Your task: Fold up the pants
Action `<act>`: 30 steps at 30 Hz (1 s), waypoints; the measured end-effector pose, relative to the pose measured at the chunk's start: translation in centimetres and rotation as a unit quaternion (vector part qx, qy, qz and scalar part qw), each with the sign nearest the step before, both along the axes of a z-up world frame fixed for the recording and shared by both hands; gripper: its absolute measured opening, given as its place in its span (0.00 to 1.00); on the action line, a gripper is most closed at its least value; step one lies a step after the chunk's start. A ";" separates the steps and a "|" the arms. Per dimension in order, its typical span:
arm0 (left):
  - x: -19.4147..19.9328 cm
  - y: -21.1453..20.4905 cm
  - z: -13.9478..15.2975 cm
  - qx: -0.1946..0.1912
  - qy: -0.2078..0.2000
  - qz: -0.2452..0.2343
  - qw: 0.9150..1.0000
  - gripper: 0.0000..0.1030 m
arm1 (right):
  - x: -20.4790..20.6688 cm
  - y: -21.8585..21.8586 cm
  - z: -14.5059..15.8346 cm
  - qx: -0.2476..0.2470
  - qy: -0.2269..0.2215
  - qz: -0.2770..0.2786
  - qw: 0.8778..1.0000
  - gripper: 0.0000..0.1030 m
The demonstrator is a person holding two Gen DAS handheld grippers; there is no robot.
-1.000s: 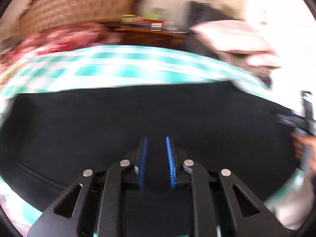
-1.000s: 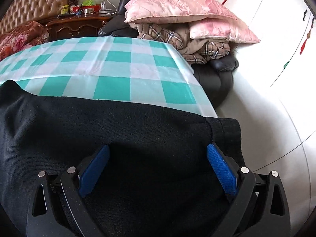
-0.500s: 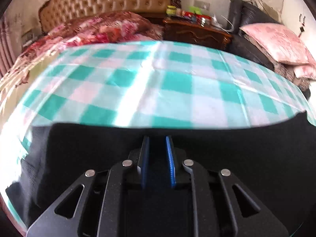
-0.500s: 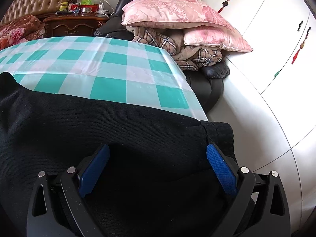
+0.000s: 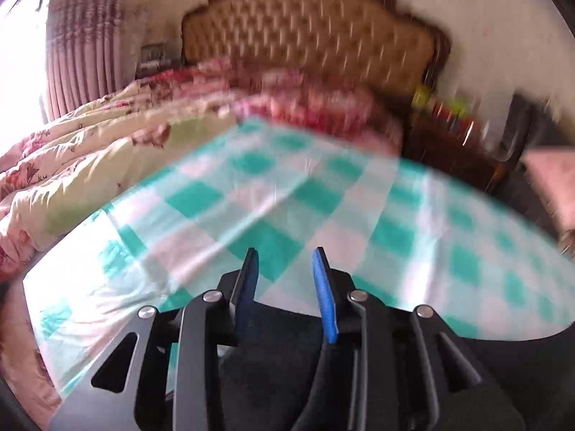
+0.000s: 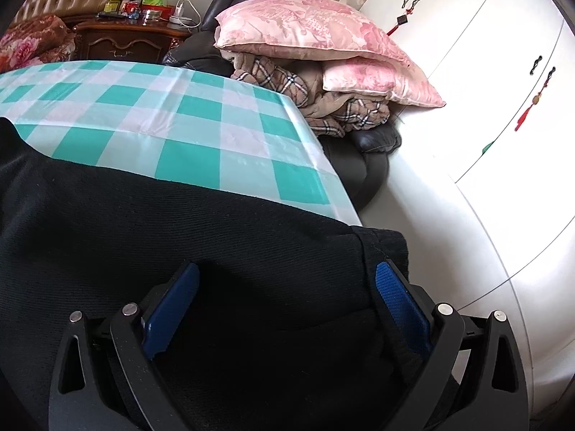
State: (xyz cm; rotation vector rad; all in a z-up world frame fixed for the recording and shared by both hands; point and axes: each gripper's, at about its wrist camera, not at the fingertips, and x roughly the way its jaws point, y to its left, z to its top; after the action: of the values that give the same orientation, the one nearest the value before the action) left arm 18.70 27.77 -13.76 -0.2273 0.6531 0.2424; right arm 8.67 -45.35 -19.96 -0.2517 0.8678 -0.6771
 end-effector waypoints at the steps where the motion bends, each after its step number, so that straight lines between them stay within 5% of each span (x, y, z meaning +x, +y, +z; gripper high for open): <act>1: -1.3 0.0 0.5 -0.007 -0.012 -0.014 1.000 0.31 | 0.1 0.0 0.0 -0.003 0.001 -0.001 1.000 0.92; 5: -6.2 -2.1 -0.4 -0.034 -0.013 -0.150 0.988 0.31 | 0.1 -0.9 0.2 0.023 -0.004 -0.006 1.000 0.92; 7: -8.0 -2.8 -1.7 -0.025 -0.003 -0.184 0.983 0.31 | 0.0 -1.7 0.8 0.038 -0.012 -0.023 0.999 0.92; 9: -8.6 -2.5 -3.6 0.000 0.021 -0.197 0.980 0.26 | -0.3 -0.8 2.0 0.002 -0.023 -0.039 0.999 0.92; 11: -8.8 -1.2 -4.1 0.000 0.017 -0.185 0.983 0.02 | -0.6 2.5 4.4 -0.040 -0.055 -0.016 0.998 0.92; 13: -8.8 0.4 -3.9 -0.043 0.007 -0.172 0.984 0.02 | -0.9 7.7 7.3 -0.038 -0.090 0.057 0.994 0.92; 15: -8.6 0.5 -4.3 -0.042 0.006 -0.163 0.986 0.02 | -0.6 12.9 8.9 -0.016 -0.092 0.143 0.985 0.92; 18: -8.8 -0.2 -4.5 -0.031 0.004 -0.145 0.989 0.02 | -0.3 21.5 10.0 0.042 -0.083 0.265 0.960 0.92; 21: -9.2 0.0 -4.8 -0.056 0.010 -0.122 0.991 0.02 | 0.8 29.8 9.0 0.153 -0.049 0.366 0.916 0.92; 24: -9.0 -0.9 -4.5 -0.033 0.028 -0.103 0.994 0.02 | 2.6 35.2 6.9 0.205 -0.017 0.402 0.892 0.92; 30: -9.3 -2.1 -3.3 -0.025 0.061 -0.074 0.995 0.01 | 7.0 40.7 1.8 0.242 0.036 0.365 0.898 0.88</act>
State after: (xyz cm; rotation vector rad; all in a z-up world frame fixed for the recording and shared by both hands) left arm 9.35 25.68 -17.08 -0.2124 0.7944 0.0979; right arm 15.68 -4.64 -18.16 -0.1332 0.9012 0.2587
